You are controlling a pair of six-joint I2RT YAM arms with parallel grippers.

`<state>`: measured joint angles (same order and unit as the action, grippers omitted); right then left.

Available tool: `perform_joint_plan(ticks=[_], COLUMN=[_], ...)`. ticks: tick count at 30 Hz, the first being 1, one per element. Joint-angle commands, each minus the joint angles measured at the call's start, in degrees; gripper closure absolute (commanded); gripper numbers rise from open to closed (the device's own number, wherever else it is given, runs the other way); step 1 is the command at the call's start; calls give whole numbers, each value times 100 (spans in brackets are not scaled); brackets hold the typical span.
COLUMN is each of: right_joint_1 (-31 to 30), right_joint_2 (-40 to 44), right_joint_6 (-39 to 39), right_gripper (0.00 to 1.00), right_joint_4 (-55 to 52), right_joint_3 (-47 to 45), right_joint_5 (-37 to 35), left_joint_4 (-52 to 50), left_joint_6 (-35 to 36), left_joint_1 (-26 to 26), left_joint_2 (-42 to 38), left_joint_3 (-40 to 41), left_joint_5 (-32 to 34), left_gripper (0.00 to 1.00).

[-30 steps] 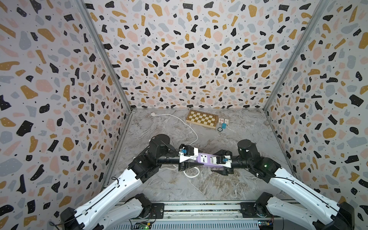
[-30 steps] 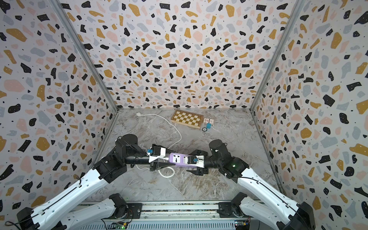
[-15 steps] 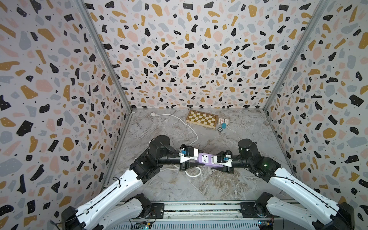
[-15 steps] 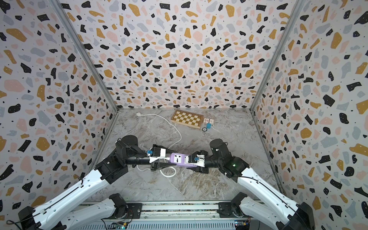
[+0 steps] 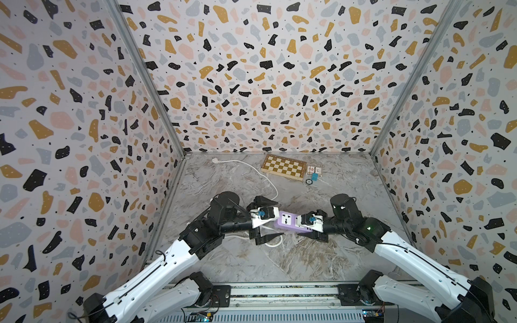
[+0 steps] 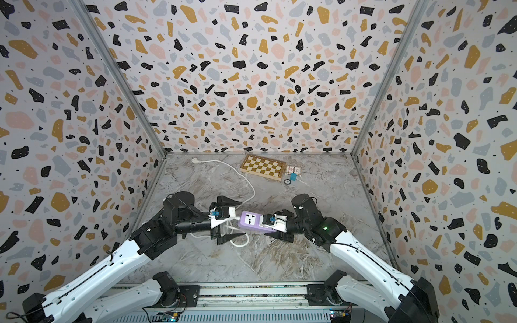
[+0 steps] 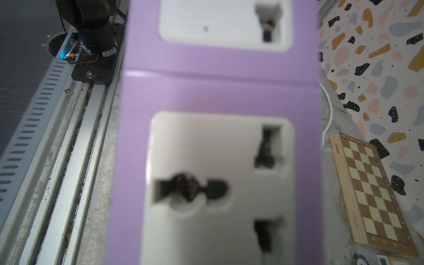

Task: Wrap the cord around the power strip
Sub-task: Adjust the power strip at the center of the board.

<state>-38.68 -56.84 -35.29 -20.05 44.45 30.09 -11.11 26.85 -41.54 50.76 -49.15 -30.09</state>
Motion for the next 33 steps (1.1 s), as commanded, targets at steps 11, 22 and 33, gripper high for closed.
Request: perform_joint_plan(ticks=[11, 22, 33], right_joint_1=[593, 620, 635], right_joint_2=[-11, 33, -125], right_joint_6=[741, 912, 534], right_gripper=[79, 80, 80], right_joint_4=[-478, -709, -1307], right_joint_3=[1188, 1569, 1455], right_joint_5=[-122, -50, -351], left_joint_4=[1818, 4222, 175], left_joint_6=[-1100, -1966, 94], left_joint_1=[854, 1060, 1060], left_joint_2=[-841, 772, -710], left_joint_3=[1609, 2209, 520], left_joint_5=[1174, 686, -365], left_gripper=[1, 14, 2])
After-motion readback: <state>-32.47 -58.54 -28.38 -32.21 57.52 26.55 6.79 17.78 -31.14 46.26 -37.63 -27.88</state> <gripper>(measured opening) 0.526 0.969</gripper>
